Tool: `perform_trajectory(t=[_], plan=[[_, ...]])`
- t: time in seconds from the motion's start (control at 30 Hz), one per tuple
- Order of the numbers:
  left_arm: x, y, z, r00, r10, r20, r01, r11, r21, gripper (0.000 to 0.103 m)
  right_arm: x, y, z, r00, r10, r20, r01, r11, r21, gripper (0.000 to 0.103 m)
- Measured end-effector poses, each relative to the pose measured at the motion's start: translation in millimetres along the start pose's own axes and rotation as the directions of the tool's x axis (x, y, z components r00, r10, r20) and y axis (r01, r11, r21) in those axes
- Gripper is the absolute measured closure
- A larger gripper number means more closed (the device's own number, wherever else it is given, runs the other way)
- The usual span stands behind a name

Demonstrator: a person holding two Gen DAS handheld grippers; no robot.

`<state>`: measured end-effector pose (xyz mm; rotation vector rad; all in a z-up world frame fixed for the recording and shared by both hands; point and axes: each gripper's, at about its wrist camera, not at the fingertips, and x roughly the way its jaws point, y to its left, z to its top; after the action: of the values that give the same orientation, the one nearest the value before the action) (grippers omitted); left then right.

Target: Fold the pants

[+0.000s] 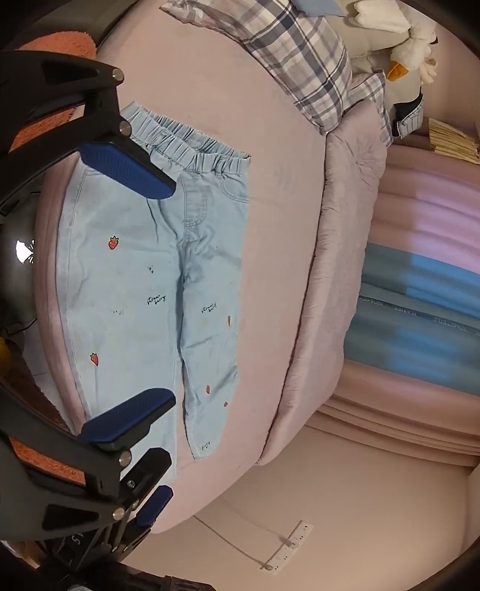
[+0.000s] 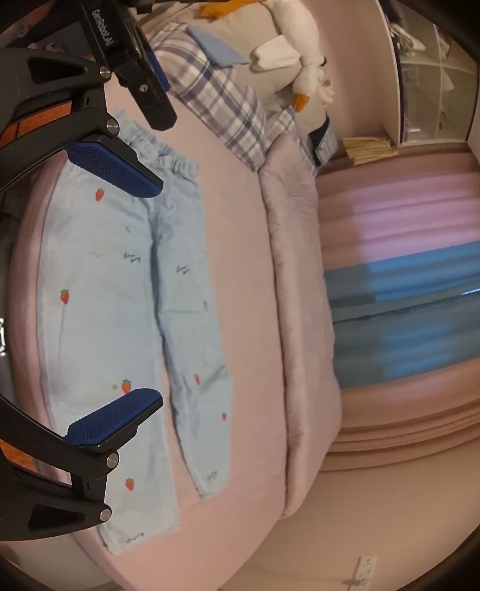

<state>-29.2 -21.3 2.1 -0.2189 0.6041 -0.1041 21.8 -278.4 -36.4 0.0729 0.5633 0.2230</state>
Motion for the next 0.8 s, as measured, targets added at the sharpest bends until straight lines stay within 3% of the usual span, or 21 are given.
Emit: perform_trajectory(t=[0.13,0.53,0.8], plan=[[6.3,3.7,-3.6,1.0,0.011,-0.006,-0.011,1.0,-0.002,0.001,-0.1,31.7,-0.2,1.0,0.009,-0.025,-0.008,1.0,0.019,0.001],[25.8,24.3,-5.5,0.999,0.015,-0.04,-0.016,0.999,-0.033,0.001,24.1,35.1,-5.8,0.999,0.012,-0.042,-0.011,1.0,0.02,0.001],[42.6,42.4,-7.9,0.997,0.021,-0.069,-0.025,0.998,-0.057,0.001,42.0,44.8,-9.1,0.989,0.013,-0.145,-0.005,0.999,0.053,0.001]])
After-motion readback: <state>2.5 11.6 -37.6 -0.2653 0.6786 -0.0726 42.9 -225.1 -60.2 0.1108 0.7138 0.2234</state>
